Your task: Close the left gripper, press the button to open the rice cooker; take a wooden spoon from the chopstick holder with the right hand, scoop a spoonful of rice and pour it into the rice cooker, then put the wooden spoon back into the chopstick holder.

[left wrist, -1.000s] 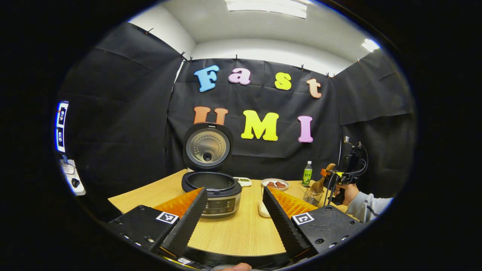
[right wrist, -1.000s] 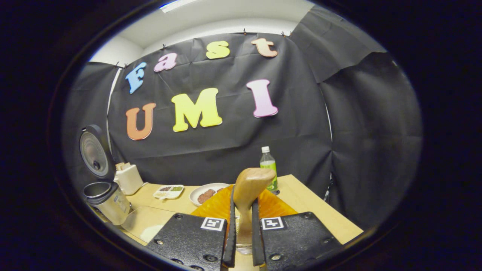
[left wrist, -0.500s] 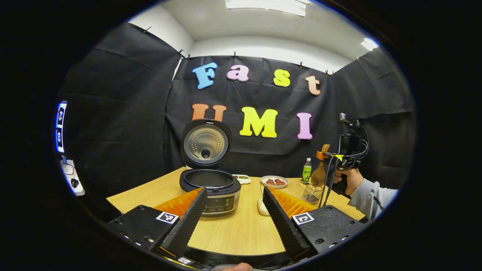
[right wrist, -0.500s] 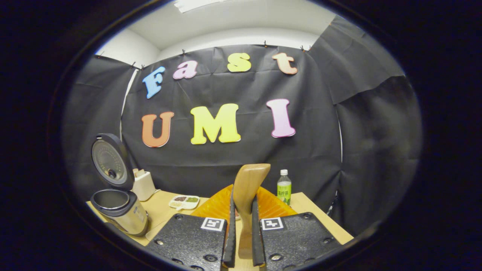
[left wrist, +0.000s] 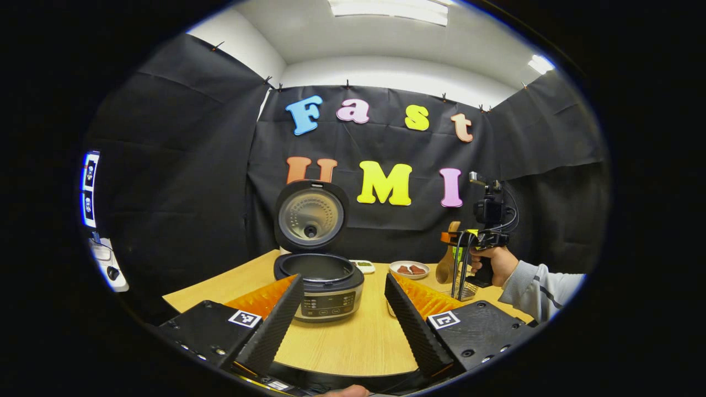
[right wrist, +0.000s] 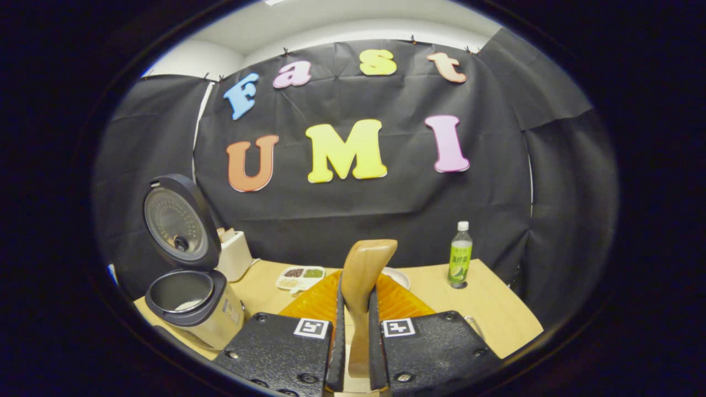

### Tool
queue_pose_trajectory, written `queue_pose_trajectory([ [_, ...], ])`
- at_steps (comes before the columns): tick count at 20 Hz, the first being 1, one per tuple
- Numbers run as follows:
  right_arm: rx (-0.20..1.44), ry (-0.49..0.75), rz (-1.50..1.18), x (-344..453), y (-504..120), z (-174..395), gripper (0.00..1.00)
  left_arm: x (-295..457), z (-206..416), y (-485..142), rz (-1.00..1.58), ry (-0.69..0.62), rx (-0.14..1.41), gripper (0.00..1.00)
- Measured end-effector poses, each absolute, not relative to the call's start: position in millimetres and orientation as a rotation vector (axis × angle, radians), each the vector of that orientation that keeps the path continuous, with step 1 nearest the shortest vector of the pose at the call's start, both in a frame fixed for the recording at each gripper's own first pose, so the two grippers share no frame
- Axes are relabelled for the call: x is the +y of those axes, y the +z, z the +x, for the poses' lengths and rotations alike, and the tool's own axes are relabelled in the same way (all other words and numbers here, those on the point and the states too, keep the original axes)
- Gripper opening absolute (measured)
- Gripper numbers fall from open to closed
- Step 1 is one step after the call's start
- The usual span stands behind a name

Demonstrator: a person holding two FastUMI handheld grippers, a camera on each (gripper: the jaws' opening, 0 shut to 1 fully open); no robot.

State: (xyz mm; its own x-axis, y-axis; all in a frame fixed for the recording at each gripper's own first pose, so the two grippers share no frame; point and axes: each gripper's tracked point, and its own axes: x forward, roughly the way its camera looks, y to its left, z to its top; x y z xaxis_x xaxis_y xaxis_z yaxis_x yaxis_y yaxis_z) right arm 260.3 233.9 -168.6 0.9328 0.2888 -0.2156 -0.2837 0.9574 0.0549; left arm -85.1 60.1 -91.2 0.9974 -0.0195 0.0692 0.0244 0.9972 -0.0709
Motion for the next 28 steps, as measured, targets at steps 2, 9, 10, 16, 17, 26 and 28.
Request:
queue_pose_trajectory([
  [2,0.293,0.292,0.000,239.6,-196.1,269.8,0.22,47.8,-90.2,-91.1,-0.085,-0.039,-0.063,0.94],
  [9,0.275,0.216,-0.116,240.5,-234.5,285.4,0.14,0.5,-109.9,-92.9,-0.014,-0.149,-0.044,0.94],
  [10,0.256,0.206,-0.128,240.6,-233.2,286.1,0.14,2.9,-109.9,-95.7,-0.010,-0.142,-0.037,0.94],
  [16,0.235,0.182,-0.169,256.2,-251.9,286.6,0.14,23.5,-117.2,-93.2,-0.029,-0.122,-0.045,0.94],
  [17,0.248,0.202,-0.141,265.2,-256.7,283.3,0.14,27.2,-118.7,-92.2,-0.036,-0.121,-0.045,0.94],
  [26,0.309,0.389,0.139,320.0,-258.4,240.7,0.14,55.5,-117.2,-100.6,-0.085,-0.090,-0.024,0.94],
  [28,0.332,0.410,0.215,315.2,-258.1,237.9,0.14,58.3,-115.7,-104.1,-0.097,-0.089,-0.023,0.94],
])
